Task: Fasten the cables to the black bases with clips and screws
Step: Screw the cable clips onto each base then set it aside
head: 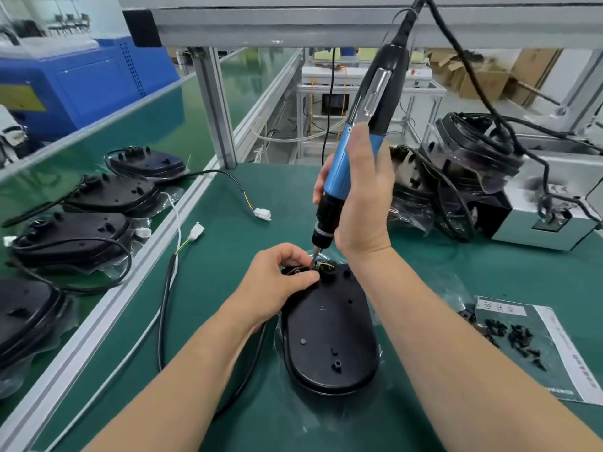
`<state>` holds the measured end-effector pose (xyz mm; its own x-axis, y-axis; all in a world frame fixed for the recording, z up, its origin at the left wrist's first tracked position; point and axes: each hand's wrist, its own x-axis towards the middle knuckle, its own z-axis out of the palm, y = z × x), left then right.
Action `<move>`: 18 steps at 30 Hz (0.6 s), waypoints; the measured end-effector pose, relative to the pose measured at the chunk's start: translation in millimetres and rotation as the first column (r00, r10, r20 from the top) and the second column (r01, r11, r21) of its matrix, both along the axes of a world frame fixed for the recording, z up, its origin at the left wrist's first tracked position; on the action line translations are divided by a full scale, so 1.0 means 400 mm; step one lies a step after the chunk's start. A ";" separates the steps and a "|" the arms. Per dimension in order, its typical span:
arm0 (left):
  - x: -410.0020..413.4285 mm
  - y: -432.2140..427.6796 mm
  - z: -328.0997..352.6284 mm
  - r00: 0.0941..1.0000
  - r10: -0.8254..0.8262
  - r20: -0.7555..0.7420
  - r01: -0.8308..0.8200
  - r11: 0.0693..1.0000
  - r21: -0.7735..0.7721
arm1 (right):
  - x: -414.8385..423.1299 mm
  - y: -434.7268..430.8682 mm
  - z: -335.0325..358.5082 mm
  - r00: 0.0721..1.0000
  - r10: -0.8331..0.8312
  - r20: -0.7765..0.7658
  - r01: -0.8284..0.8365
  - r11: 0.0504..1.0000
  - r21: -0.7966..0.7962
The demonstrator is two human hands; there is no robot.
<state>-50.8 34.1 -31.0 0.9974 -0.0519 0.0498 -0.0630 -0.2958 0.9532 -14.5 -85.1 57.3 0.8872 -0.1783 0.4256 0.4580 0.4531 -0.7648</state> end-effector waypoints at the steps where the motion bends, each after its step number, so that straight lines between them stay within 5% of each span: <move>1: 0.000 0.001 0.000 1.000 -0.002 0.000 0.002 1.000 0.004 | 0.001 0.003 -0.004 1.000 -0.001 0.002 0.001 1.000 -0.013; 18: 0.006 0.007 0.000 1.000 0.007 0.001 -0.007 0.998 0.058 | 0.002 0.016 -0.001 0.999 -0.003 0.041 0.009 0.989 -0.150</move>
